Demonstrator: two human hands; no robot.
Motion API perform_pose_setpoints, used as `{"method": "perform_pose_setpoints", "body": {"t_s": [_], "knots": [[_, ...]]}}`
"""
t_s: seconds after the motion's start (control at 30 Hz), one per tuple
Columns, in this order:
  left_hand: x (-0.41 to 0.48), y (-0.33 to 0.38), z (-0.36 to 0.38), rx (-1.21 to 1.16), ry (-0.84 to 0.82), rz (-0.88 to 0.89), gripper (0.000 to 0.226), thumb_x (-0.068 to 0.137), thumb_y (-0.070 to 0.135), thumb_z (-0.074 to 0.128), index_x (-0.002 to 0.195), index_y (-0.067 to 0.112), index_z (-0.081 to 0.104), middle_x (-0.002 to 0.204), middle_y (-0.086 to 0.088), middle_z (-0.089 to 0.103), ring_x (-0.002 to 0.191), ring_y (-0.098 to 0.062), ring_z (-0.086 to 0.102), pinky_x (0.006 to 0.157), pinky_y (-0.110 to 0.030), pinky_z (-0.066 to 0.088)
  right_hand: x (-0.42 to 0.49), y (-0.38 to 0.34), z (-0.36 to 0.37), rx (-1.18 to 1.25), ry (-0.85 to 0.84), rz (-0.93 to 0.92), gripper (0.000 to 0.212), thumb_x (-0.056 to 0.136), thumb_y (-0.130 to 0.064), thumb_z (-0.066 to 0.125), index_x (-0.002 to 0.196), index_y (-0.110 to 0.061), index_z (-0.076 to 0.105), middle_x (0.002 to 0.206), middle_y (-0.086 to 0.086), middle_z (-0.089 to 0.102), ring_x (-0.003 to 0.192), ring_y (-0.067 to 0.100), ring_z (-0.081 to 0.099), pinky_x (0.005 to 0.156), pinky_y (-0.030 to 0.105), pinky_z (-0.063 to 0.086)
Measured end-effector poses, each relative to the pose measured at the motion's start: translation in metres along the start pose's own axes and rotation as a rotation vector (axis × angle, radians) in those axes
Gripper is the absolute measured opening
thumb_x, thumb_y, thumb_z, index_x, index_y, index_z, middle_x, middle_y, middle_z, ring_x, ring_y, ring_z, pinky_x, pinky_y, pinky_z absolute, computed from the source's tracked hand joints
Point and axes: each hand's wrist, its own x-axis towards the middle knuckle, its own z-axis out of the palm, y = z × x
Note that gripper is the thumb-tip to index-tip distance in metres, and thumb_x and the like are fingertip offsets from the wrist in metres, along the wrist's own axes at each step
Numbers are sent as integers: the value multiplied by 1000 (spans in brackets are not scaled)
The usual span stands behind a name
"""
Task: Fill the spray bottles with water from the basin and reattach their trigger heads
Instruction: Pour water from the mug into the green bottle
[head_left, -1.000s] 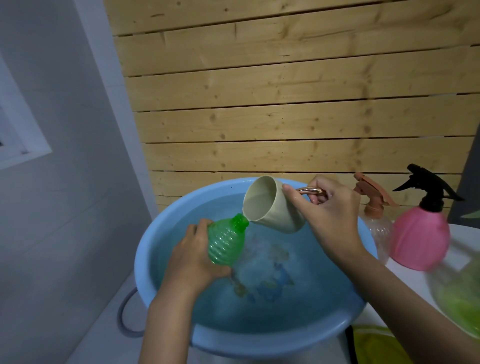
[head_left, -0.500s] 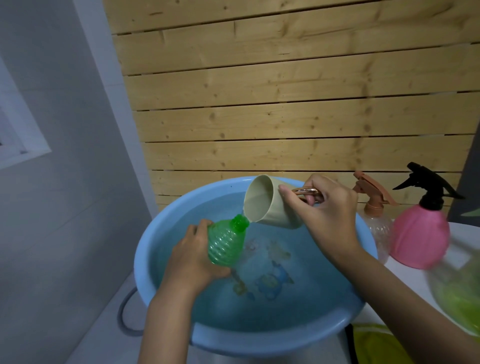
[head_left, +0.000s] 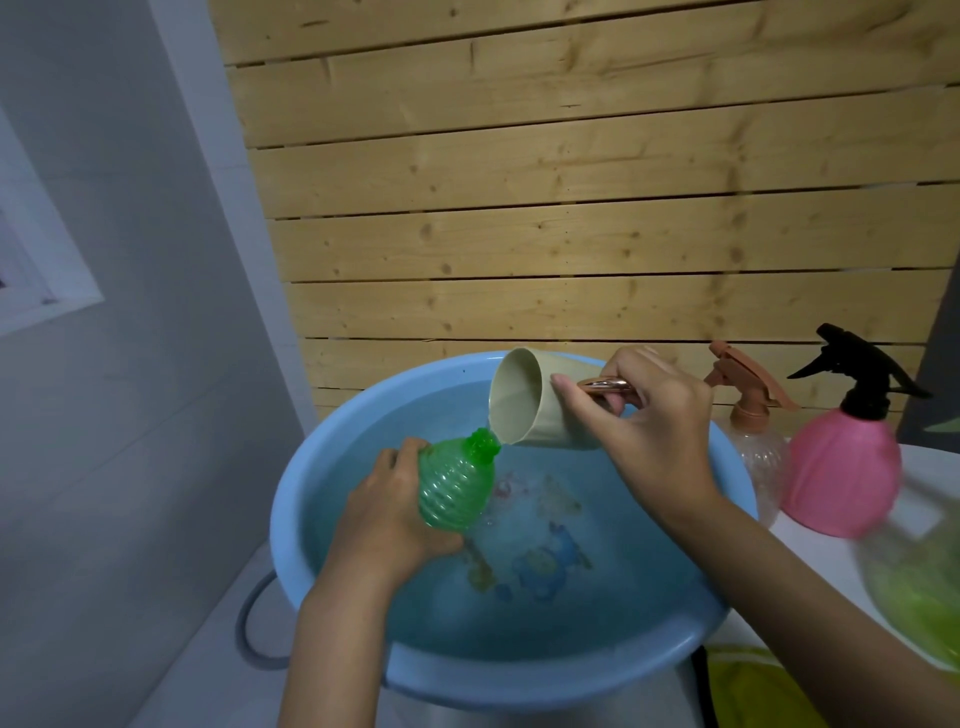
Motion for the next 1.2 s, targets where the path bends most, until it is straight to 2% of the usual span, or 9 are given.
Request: {"method": "perform_pose_setpoints", "body": {"t_s": [0.23, 0.4, 1.2], "knots": [[-1, -1, 0, 11, -4, 0, 75, 62, 35, 81, 123, 29, 38, 116, 6, 45, 108, -23, 53, 78, -26, 38, -2, 0, 0, -34, -27, -48, 45, 78, -13, 79, 56, -7, 40, 55, 0, 40, 58, 12, 34, 61, 14, 26], [0, 0, 0, 11, -10, -2, 77, 62, 35, 82, 124, 28, 38, 115, 6, 45, 108, -23, 53, 82, -28, 41, -2, -1, 0, -34, -20, -75, 45, 79, -13, 78, 55, -4, 41, 56, 0, 40, 57, 15, 36, 60, 22, 27], [-1, 0, -1, 10, -28, -15, 74, 62, 35, 81, 122, 28, 39, 117, 5, 46, 107, -23, 54, 85, -31, 44, -2, -6, 1, -71, -40, -200, 43, 81, -13, 77, 56, -6, 42, 56, 2, 41, 59, 17, 34, 62, 26, 28]]}}
